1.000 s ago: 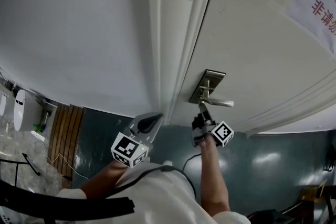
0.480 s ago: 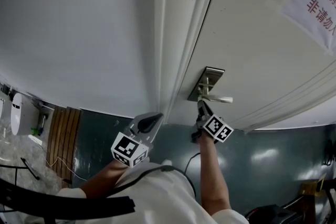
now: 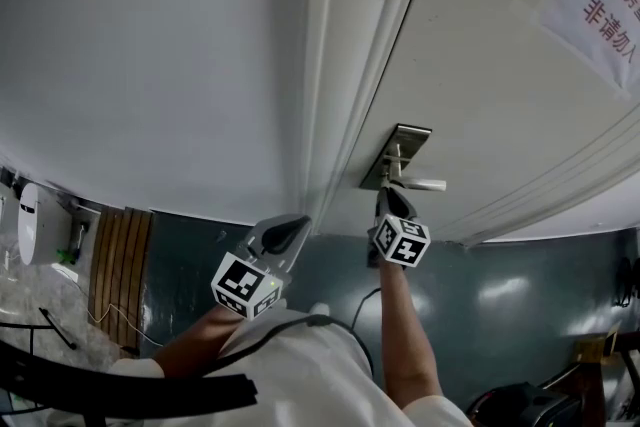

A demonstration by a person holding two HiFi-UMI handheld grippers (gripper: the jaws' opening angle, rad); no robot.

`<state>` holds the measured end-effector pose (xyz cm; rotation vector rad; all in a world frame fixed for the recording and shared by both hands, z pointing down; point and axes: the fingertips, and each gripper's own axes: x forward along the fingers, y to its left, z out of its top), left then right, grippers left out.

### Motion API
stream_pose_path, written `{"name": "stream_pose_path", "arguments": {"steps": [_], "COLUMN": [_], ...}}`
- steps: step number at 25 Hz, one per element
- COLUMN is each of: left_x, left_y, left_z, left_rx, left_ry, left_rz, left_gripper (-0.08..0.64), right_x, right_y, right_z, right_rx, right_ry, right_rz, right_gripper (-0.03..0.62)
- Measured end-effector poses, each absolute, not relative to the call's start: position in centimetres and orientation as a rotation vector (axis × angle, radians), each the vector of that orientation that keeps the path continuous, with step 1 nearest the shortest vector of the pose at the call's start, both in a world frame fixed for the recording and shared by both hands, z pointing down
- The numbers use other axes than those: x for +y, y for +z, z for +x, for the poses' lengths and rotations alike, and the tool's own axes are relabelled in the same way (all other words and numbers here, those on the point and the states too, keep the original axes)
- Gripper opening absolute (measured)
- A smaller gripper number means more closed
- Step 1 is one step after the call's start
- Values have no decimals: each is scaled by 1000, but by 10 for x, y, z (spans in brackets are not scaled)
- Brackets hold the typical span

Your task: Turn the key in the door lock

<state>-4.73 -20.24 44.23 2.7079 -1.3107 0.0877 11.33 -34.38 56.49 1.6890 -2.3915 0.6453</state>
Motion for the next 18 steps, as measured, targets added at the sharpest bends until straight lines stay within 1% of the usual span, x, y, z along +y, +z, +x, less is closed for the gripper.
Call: {"name": "stream_pose_path", "arguments": {"steps": [10, 18], "left_x": [-208, -213], "left_y": [436, 438], "left_z": [-55, -50], "left_rx": [-1272, -1225], "left_ry": [76, 85], "left_rz": [2742, 2767], "left_gripper": [5, 5], "right_x": [-341, -341], "right_y": [561, 564], "right_z": [105, 99], "right_rx": [-2119, -1988], "right_ry": [92, -182], "right_rz": [1625, 1522], "right_gripper": [50, 38]}}
